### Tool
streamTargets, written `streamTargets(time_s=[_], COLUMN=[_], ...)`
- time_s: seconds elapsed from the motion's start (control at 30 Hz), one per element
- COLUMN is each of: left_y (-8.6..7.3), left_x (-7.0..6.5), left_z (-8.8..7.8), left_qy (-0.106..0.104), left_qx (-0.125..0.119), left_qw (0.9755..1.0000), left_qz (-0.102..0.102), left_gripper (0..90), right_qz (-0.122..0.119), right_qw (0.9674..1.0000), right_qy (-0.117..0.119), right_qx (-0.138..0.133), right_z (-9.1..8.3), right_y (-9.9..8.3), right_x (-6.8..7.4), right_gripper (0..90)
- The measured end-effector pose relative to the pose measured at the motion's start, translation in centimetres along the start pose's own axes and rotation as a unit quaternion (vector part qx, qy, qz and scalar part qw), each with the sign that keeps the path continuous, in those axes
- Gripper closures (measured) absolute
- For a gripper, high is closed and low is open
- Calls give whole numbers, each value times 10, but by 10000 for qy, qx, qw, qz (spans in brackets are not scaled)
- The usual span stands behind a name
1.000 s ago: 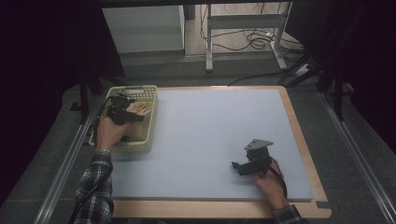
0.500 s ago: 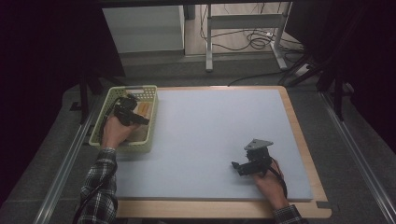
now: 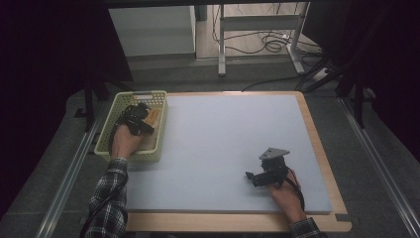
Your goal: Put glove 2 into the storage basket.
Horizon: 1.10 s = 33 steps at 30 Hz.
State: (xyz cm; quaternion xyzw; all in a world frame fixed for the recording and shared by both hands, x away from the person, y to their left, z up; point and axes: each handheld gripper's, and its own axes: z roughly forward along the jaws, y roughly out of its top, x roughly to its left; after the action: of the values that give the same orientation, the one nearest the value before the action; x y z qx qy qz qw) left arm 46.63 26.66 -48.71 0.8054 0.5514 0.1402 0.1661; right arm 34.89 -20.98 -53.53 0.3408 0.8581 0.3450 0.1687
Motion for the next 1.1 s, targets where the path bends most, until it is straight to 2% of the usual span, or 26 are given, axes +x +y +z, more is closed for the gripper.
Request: streamTargets(time_s=[0.07,0.1,0.17,0.23,0.27,0.33,0.43,0.53,0.63,0.73,0.87,1.1], left_y=[1,2,3,4,5,4,2,-1,-3,-6,-10,-17], left_x=[1,1,1,1,-1,-2,1,3,4,4,1,1], left_z=[-5,-9,-13,-11,-5,3,3,-6,-14,-23,-29,-35], left_qy=[-40,-67,-171,-260,-169,-107,-244,-170,-139,-158,-192,-381], left_qx=[-213,-397,-615,-572,-386,-224,-359,-493,-705,-946,-1112,-1412], left_qw=[9997,9991,9977,9976,9988,9994,9985,9983,9971,9952,9936,9892], left_qz=[-80,-139,-230,-285,-238,-239,-325,-278,-249,-181,-68,-107], left_gripper=[626,633,634,630,626,605,562,496,392,325,243,147], right_qz=[1,1,0,3,2,0,-1,2,0,-1,0,-5], right_qw=[10000,10000,10000,10000,10000,10000,10000,10000,10000,10000,10000,10000], right_qy=[1,0,0,1,1,0,-2,2,-2,-2,-3,-5], right_qx=[1,1,1,1,1,1,0,0,0,1,3,14], right_z=[0,0,0,0,0,0,0,0,0,0,0,0], right_y=[0,0,0,0,0,0,0,0,0,0,0,0], right_x=[0,0,0,0,0,0,0,0,0,0,0,0], right_gripper=[48,48,48,48,48,48,48,48,48,48,48,48])
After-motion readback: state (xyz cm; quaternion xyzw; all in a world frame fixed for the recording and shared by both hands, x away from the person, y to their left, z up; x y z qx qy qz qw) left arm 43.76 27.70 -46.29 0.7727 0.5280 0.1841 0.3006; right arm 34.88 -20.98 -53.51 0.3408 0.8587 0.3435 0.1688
